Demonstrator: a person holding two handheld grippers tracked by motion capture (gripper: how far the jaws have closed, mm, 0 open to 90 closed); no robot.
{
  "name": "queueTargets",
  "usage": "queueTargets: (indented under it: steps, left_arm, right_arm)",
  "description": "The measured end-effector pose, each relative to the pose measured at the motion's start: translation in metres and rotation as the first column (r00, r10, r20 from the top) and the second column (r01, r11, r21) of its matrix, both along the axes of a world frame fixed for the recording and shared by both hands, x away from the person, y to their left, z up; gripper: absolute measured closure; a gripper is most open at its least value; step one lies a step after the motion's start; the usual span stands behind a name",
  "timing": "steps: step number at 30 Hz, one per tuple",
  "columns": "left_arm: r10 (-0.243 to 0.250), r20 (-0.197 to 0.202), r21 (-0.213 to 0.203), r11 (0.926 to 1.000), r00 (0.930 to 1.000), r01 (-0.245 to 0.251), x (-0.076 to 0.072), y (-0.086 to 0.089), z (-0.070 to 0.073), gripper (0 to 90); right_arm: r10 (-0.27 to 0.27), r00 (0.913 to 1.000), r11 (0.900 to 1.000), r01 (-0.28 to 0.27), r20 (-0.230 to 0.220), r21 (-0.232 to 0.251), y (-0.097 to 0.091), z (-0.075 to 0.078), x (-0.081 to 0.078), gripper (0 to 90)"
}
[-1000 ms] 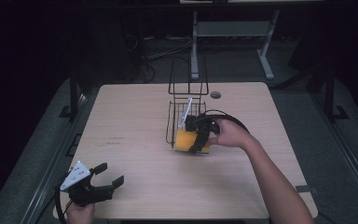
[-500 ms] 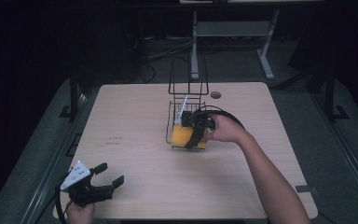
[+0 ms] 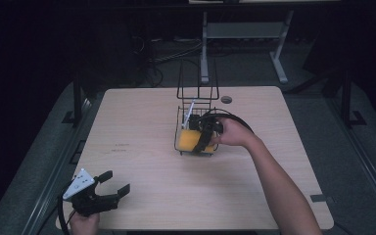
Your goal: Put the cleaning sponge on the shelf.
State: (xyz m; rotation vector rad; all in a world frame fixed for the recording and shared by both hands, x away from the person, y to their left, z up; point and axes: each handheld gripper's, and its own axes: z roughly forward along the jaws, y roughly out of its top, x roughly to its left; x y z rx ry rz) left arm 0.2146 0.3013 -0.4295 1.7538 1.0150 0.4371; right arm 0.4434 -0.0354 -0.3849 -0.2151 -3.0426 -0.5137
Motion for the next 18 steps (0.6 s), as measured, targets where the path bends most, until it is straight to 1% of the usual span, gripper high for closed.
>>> queueTargets:
  steps: [2, 5, 6, 10, 11, 15, 17, 18]
  left_arm:
    - [-0.001, -0.002, 0.001, 1.0, 1.0, 0.001, 0.0, 0.0, 0.0, 12.8]
    - [-0.001, -0.002, 0.001, 1.0, 1.0, 0.001, 0.0, 0.0, 0.0, 12.8]
    - [-0.001, 0.0, 0.003, 1.0, 1.0, 0.001, 0.0, 0.001, 0.0, 12.8]
    - [0.004, 0.0, 0.003, 1.0, 1.0, -0.004, 0.0, 0.002, 0.0, 12.8]
    - [0.003, 0.001, 0.003, 1.0, 1.0, -0.003, 0.0, 0.002, 0.0, 12.8]
    - [0.0, 0.0, 0.003, 1.0, 1.0, 0.0, 0.0, 0.001, 0.0, 12.8]
    - [-0.001, -0.001, 0.001, 1.0, 1.0, 0.001, 0.0, 0.001, 0.0, 12.8]
    - [-0.002, -0.002, 0.001, 1.0, 1.0, 0.002, 0.0, 0.0, 0.0, 12.8]
  right_arm:
    - [-0.007, 0.9999, 1.0, 0.007, -0.007, -0.003, 0.0, -0.002, 0.002, 21.4]
    - [-0.02, 0.9997, 0.9998, 0.02, -0.014, 0.007, 0.0, -0.004, 0.005, 21.4]
    - [-0.012, 0.9998, 0.9999, 0.012, -0.013, 0.004, 0.0, -0.004, 0.006, 21.4]
    - [-0.012, 0.9999, 0.9999, 0.012, -0.009, -0.001, 0.001, -0.005, 0.008, 21.4]
    - [-0.011, 0.9999, 0.9998, 0.011, -0.001, -0.018, 0.002, -0.005, 0.01, 21.4]
    - [-0.01, 0.9999, 0.9995, 0.01, -0.003, -0.032, 0.005, -0.005, 0.015, 21.4]
    - [-0.007, 1.0, 0.9994, 0.007, -0.002, -0.033, 0.006, -0.005, 0.017, 21.4]
    - [-0.019, 0.9998, 0.9996, 0.019, -0.009, -0.02, 0.006, -0.006, 0.02, 21.4]
